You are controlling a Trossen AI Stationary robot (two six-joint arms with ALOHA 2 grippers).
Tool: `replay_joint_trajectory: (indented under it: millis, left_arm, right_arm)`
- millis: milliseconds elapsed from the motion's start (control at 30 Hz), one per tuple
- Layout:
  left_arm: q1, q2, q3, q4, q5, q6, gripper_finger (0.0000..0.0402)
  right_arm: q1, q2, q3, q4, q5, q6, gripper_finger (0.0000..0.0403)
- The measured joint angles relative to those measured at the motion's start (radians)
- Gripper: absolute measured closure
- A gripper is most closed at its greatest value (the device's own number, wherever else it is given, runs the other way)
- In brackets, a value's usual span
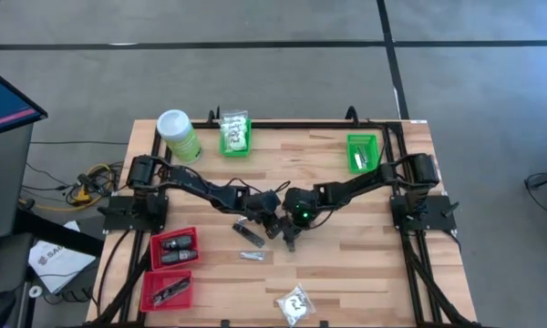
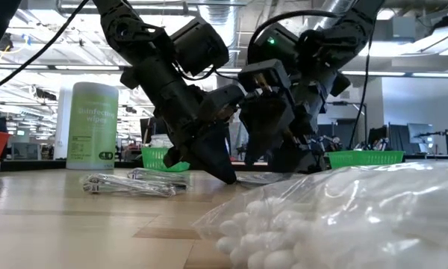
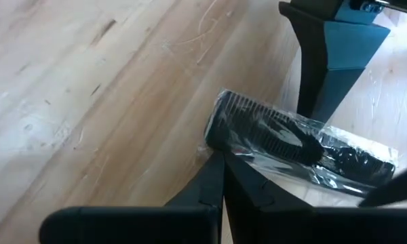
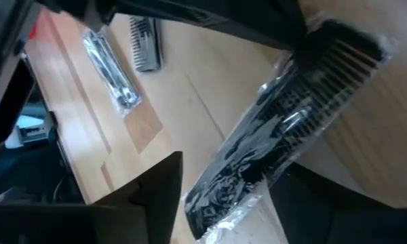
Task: Pick & Place Travel size toiletries
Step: Put the black comb into the bottom red basket
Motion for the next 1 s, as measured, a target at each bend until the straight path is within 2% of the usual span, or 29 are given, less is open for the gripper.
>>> replay_joint_trajectory:
  millis: [167, 433, 667, 1000]
  left_arm:
    - [-0.004, 0.001, -0.002, 0.02, 0.007, 0.008, 0.0402]
    - [-0.019, 0.002, -0.003, 0.023, 0.063, 0.06, 0.0402]
    - [-0.039, -0.066, -0.01, -0.013, 0.079, 0.09, 0.0401]
    - [-0.037, -0.297, -0.006, -0.106, -0.072, 0.159, 0.0401]
  right_arm:
    - [0.0, 0.0, 0.0, -0.008, 0.006, 0.0, 0.0255]
    - [0.0, -0.001, -0.002, -0.016, -0.012, -0.023, 0.039]
    - [-0.009, -0.066, -0.002, -0.094, 0.003, -0.099, 0.0398]
    - [-0.069, -0.268, -0.001, -0.201, 0.07, -0.155, 0.0401]
